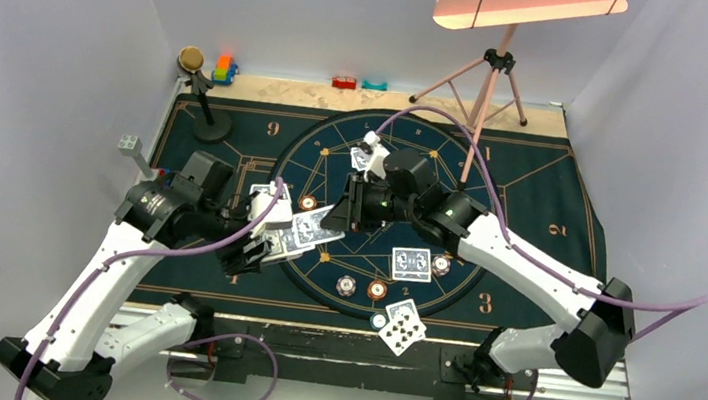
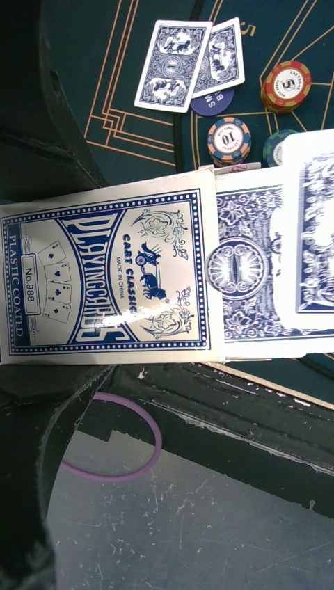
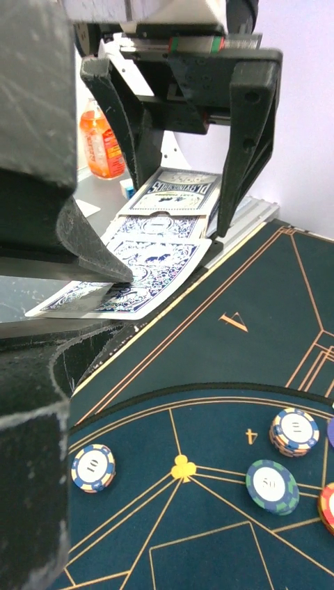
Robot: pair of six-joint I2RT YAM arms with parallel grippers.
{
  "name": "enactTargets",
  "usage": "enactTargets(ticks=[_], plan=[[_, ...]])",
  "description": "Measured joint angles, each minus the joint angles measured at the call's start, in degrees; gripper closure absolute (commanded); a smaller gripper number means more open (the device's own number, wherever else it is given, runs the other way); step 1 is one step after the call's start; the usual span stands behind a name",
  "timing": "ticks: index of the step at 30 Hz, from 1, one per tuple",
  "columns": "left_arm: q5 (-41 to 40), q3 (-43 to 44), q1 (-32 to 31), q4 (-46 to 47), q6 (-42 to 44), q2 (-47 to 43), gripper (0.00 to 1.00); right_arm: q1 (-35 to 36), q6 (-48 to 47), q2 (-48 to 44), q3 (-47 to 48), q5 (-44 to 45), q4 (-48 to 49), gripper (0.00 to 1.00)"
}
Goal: Distribute texas hold em gaming equipment
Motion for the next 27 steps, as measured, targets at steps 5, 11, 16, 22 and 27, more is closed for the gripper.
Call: enactTargets(ticks=[5,11,16,22,27], plan=[[0.0,0.0,0.0,0.0,0.0,-0.1,1.0,-1.5,-0.4,-2.3,0.0,0.5,-0.6,0.75],[0.0,0.0,0.0,0.0,0.0,-0.1,1.0,-3.7,-0.7,-4.4,0.0,0.5,-0.9,0.78],[0.0,0.0,0.0,0.0,0.0,-0.2,1.0,-7.1,-2.0,-5.8,0.0,0.7,-2.7,0.93],[0.1,0.0,0.0,0.0,0.0,-0.3,1.0,-9.7,-5.0,-3.0,0.0,5.7,-7.1,1.0],[0.2,0.0,0.0,0.0,0.0,-0.5,1.0,-9.8,-5.0,1.5,-2.8,6.3,-7.4,1.0]])
